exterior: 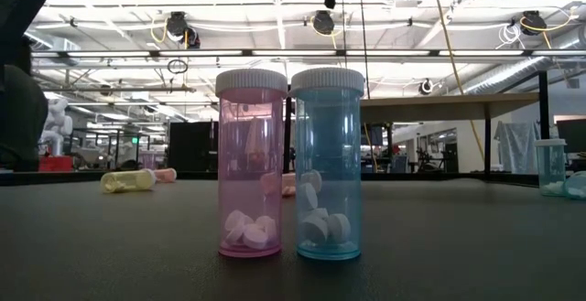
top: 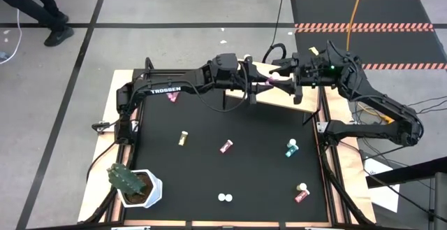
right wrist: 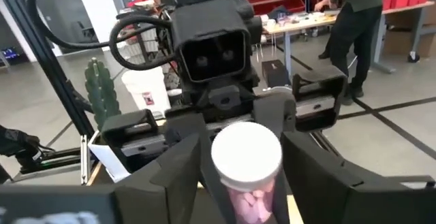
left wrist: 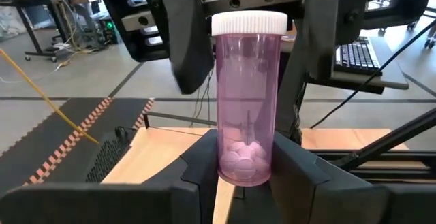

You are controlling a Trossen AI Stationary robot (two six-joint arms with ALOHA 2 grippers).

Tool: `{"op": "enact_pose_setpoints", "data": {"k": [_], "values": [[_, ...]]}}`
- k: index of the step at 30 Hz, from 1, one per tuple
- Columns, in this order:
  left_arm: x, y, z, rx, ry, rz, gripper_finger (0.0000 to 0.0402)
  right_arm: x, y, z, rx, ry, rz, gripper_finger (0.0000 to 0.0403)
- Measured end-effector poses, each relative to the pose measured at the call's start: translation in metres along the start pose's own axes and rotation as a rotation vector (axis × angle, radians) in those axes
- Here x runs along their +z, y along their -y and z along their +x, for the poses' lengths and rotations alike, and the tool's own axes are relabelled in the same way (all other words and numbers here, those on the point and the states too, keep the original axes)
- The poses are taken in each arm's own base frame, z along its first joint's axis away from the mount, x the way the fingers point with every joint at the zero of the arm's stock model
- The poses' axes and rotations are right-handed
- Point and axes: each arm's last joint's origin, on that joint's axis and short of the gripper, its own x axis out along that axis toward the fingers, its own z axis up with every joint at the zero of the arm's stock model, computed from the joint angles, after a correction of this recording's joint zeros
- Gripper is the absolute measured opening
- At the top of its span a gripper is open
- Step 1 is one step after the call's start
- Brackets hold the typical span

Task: Pick and place medicine bottles onto shelf by color
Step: Put the middle left pink pill bottle on the shelf

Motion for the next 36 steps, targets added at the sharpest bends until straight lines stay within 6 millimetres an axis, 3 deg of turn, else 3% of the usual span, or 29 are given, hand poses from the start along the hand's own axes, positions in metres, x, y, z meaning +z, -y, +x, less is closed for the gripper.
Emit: {"op": "enact_pose_setpoints", "data": {"k": [8,36], "values": [[0.0003,-0.0045,-0.001,0.005,0.006,-0.006,0.0104,0.0033,-0.0027,-0.0062,-0.008,0.028,-0.033,0.0156],[0.0049,-0.0059,-0.0013,0.017,0.053,-0.02,0.0107,0.0057,-0.0004,-0.0094,-0.066,0.052,-0.05,0.0153]]}}
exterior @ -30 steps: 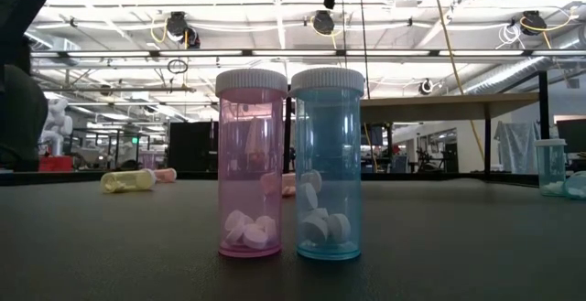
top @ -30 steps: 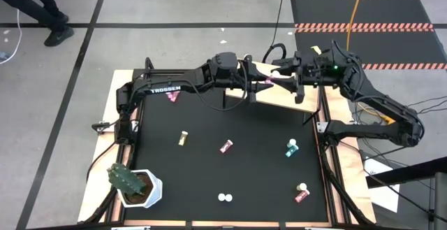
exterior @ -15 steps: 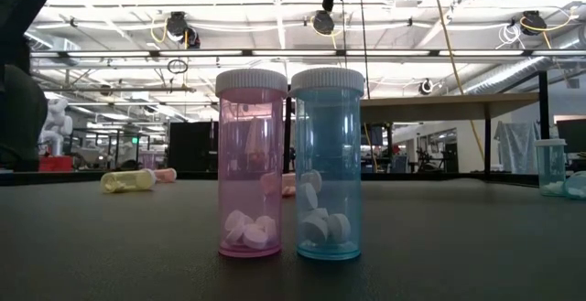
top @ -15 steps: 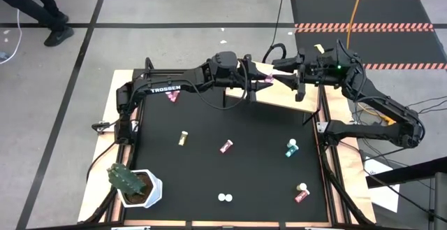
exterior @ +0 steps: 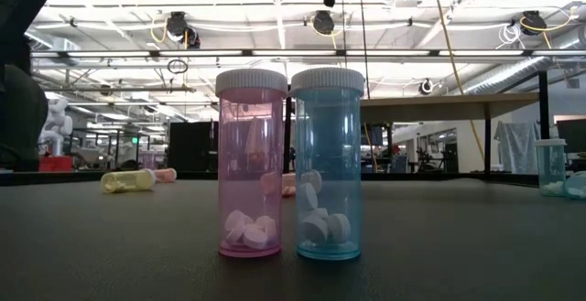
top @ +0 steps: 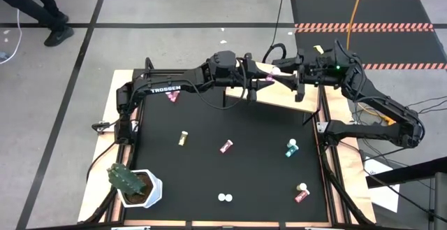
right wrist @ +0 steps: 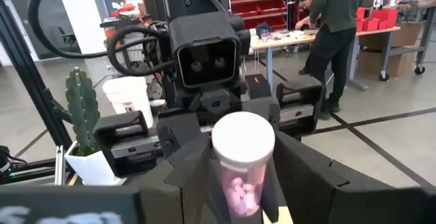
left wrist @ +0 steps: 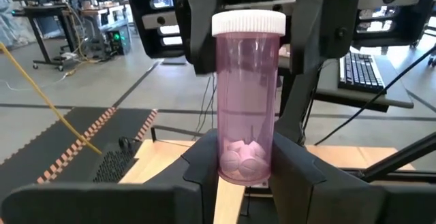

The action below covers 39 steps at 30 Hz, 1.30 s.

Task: Pick and place medicine bottles onto shelf by color
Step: Put the middle left pink pill bottle on the shelf

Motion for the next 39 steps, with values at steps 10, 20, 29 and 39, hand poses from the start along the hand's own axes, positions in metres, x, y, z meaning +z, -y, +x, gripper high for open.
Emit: {"op": "enact_pose_setpoints", "data": {"k": [10,20,29,39], "values": [[0.0,0.0,0.0,-0.004,-0.002,-0.006,0.0104,0.003,0.0,-0.006,-0.01,0.021,0.0,0.0151],[0.0,0.0,0.0,-0.006,-0.002,-0.031,0.0114,0.003,0.0,-0.005,-0.009,0.019,0.015,0.012],[-0.005,0.0,0.0,0.021,-0.043,-0.12,0.0139,0.001,0.002,-0.006,-0.03,0.008,0.02,0.0112],[-0.019,-0.008,-0.019,0.204,-0.314,-0.199,0.026,-0.002,0.025,-0.004,-0.22,-0.011,-0.009,0.0116]]}}
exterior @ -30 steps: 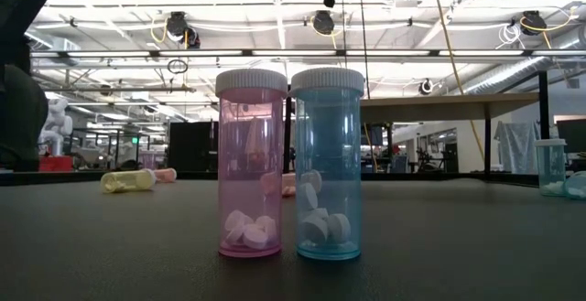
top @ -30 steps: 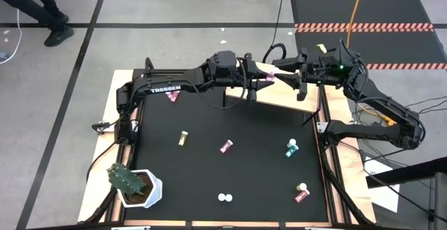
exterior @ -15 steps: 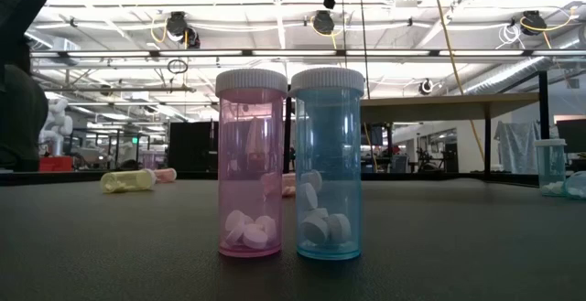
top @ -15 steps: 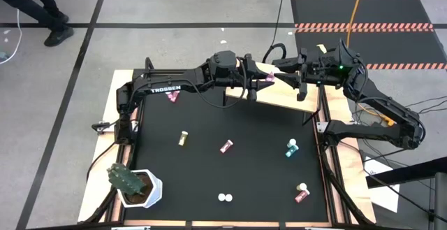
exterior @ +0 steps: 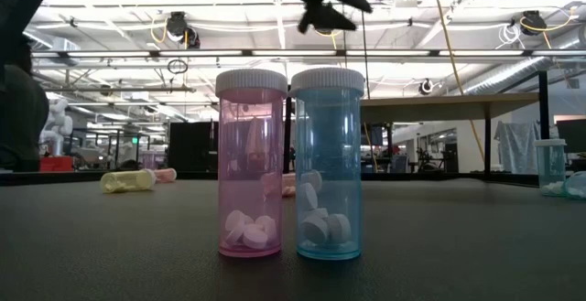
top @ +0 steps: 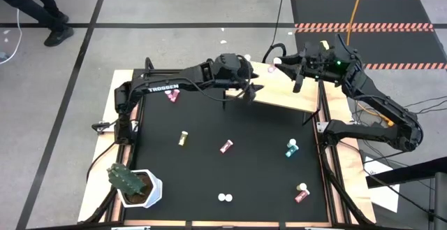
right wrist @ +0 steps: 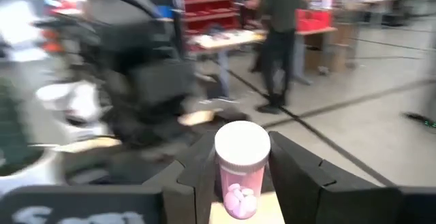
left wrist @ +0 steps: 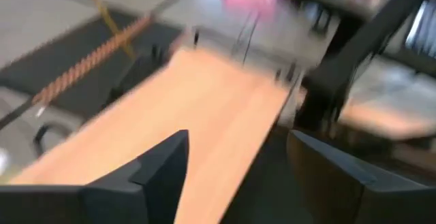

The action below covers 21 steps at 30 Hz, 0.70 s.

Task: Pick and place medicine bottles onto shelf by color
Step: Put the middle left pink pill bottle on the shelf

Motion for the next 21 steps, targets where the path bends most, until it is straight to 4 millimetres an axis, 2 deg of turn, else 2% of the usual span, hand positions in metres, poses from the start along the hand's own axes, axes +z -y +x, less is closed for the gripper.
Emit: {"op": "enact_pose_setpoints", "data": {"k": [3,7,9,12,16,21], "values": [[0.009,-0.005,-0.027,0.017,-0.029,0.028,0.0279,-0.01,0.015,0.016,-0.071,-0.047,-0.008,0.0115],[0.027,-0.013,-0.069,0.042,-0.009,0.045,0.0286,-0.033,0.037,0.045,-0.136,-0.161,0.001,0.0115],[0.037,-0.016,-0.091,0.062,0.04,0.084,0.0285,-0.045,0.045,0.06,-0.17,-0.213,-0.011,0.0115],[0.051,-0.023,-0.119,0.183,0.128,0.083,0.0285,-0.065,0.056,0.079,-0.213,-0.263,-0.035,0.0115],[0.056,-0.031,-0.14,0.281,0.144,0.1,0.0285,-0.088,0.07,0.09,-0.236,-0.255,-0.017,0.0115],[0.053,-0.039,-0.152,0.312,0.088,0.105,0.0285,-0.114,0.081,0.087,-0.279,-0.262,0.01,0.0115]]}}
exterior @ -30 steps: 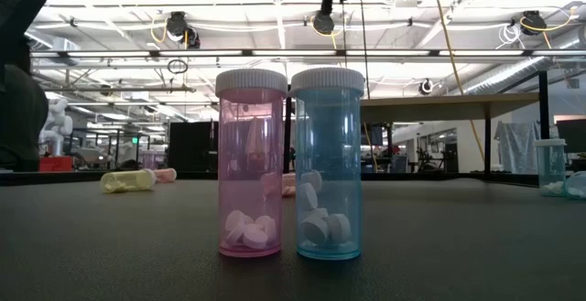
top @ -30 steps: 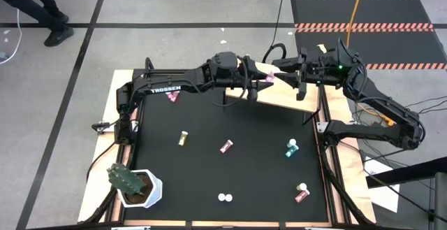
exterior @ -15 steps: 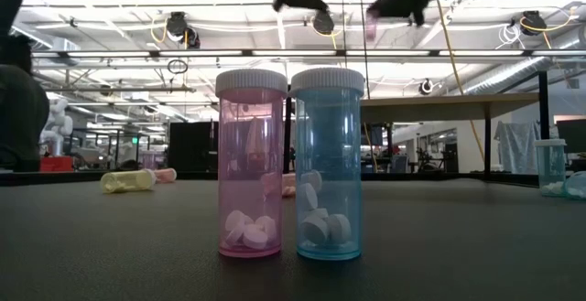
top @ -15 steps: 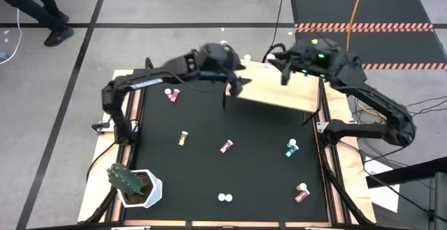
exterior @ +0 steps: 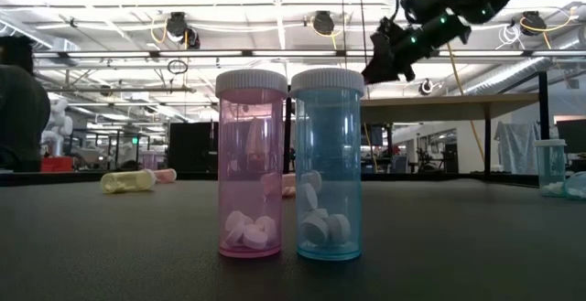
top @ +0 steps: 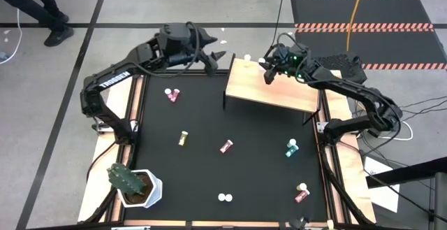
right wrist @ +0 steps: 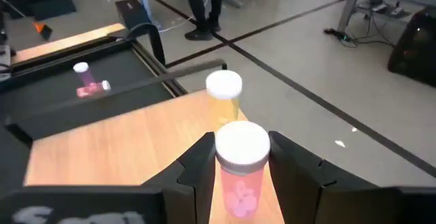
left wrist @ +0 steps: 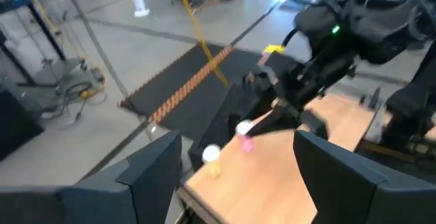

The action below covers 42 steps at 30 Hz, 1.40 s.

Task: Pick and place medicine bottles onto shelf by color
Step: Put the middle left pink pill bottle on the shelf, then put the left blue pill bottle on the shelf

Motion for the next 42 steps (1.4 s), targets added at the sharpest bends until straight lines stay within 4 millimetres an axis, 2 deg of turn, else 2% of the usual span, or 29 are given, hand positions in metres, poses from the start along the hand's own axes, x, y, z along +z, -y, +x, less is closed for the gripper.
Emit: {"op": "enact_pose_setpoints", "data": {"k": [6,16,23,32,35,38,42], "values": [[-0.008,-0.006,0.012,0.022,-0.061,0.014,0.0285,-0.015,0.01,0.0,-0.032,-0.014,0.02,0.0118],[-0.015,-0.011,0.028,0.029,-0.089,0.021,0.0285,-0.017,0.01,0.0,-0.031,0.011,0.013,0.0122],[-0.014,-0.012,0.027,0.033,-0.084,0.021,0.0285,-0.019,0.011,0.0,-0.035,-0.006,0.024,0.0126],[-0.018,-0.012,0.026,0.028,-0.121,0.026,0.0285,-0.02,0.011,0.0,-0.035,-0.017,0.067,0.0181],[-0.019,-0.012,0.026,0.027,-0.13,0.023,0.0285,-0.016,0.01,-0.005,-0.034,0.006,0.081,0.0199],[-0.019,-0.017,0.018,0.052,-0.152,0.0,0.0285,-0.009,0.008,-0.017,-0.035,0.036,0.098,0.0212],[-0.02,-0.03,-0.005,0.163,-0.209,-0.067,0.0285,0.005,0.002,-0.046,-0.034,0.103,0.13,0.0219]]}}
